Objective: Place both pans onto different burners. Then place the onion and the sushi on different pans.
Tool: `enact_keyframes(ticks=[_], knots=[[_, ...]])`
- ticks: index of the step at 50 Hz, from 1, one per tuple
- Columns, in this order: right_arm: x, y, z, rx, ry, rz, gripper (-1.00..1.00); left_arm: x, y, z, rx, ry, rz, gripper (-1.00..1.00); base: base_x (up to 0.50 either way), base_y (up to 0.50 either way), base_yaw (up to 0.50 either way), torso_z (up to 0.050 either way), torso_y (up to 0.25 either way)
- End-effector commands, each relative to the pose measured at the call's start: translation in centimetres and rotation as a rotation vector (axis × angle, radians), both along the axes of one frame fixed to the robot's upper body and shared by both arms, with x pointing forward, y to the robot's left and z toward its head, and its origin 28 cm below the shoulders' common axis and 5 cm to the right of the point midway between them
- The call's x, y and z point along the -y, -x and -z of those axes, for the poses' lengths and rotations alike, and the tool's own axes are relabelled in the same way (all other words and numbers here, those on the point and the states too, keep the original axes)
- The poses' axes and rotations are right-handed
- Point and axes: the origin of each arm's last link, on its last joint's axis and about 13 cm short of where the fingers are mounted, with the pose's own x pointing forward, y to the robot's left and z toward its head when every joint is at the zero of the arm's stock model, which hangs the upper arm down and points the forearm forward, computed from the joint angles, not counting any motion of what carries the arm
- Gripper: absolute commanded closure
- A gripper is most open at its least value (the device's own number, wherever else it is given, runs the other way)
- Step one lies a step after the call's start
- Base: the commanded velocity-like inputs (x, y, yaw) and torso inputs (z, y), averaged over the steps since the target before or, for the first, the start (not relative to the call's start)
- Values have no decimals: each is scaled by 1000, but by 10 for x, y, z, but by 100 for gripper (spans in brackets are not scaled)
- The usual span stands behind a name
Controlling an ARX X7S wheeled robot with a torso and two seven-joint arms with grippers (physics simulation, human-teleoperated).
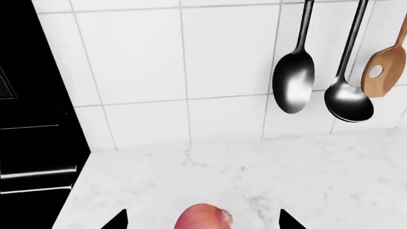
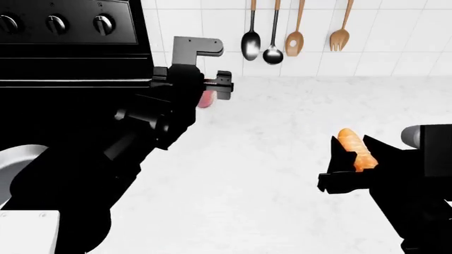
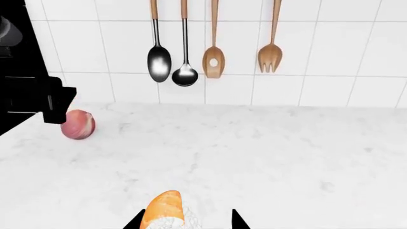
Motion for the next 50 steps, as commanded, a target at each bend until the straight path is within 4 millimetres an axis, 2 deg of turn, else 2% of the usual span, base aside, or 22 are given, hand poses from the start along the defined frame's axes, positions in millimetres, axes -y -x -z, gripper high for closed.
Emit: enact_keyframes(ticks=[1, 8, 29, 50], knots=[[1, -1, 2, 4, 6, -3, 100, 3, -1, -5, 55, 20, 37, -100, 0, 0, 0, 0, 0], [1, -1, 2, 3, 4, -2, 100, 2, -2, -6, 74, 23, 27, -100, 0, 0, 0, 3, -46], [0, 0, 5, -3, -1, -12, 100, 2, -2, -6, 82, 28, 28, -100, -1, 0, 0, 13, -249], [0, 0, 6, -5, -6, -16, 100, 0, -3, -5, 68, 51, 1, -100, 0, 0, 0, 1, -37]])
